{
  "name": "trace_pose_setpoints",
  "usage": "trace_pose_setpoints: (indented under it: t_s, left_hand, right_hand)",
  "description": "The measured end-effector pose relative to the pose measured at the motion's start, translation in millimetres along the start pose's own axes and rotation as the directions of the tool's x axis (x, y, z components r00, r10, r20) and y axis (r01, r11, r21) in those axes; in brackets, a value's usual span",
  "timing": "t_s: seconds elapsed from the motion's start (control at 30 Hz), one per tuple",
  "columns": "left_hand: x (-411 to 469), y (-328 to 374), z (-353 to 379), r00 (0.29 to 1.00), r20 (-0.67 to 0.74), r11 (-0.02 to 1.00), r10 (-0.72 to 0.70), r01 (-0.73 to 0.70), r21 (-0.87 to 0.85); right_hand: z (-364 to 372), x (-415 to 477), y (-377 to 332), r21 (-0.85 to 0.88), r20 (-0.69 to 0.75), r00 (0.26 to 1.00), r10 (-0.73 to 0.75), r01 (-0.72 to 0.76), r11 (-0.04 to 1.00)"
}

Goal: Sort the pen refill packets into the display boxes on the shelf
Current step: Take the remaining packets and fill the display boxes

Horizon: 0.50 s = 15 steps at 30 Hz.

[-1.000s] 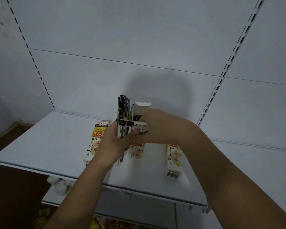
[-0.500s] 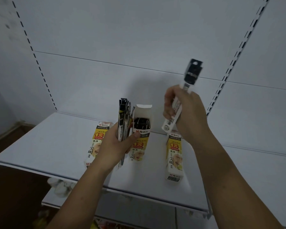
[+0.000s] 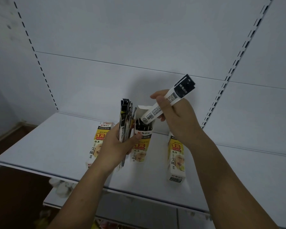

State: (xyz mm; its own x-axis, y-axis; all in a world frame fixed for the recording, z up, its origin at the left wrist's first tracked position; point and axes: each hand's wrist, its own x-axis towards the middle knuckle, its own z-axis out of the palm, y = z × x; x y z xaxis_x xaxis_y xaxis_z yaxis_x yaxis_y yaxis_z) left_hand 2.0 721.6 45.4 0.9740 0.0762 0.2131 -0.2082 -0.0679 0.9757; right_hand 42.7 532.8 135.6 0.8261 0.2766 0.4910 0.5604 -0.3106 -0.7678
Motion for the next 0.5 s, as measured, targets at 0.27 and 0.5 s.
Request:
trace_pose_setpoints:
  t_s: [0.27,0.5]
  left_hand:
    - [-0.5,-0.8,-0.9,1.0,0.013,1.0,-0.016,0.016,-0.007]
    - [2.0,-2.2,1.6,1.0,-0.002,1.0,0.004,-0.004,-0.011]
  right_hand:
    - [-10.4,-1.9,1.3,-0.078,-0.013,0.998,0.066,-0.067,0.995]
    - [1.9,3.0,0.9,-0.29,0.042,0.997,0.069,-0.054,0.956]
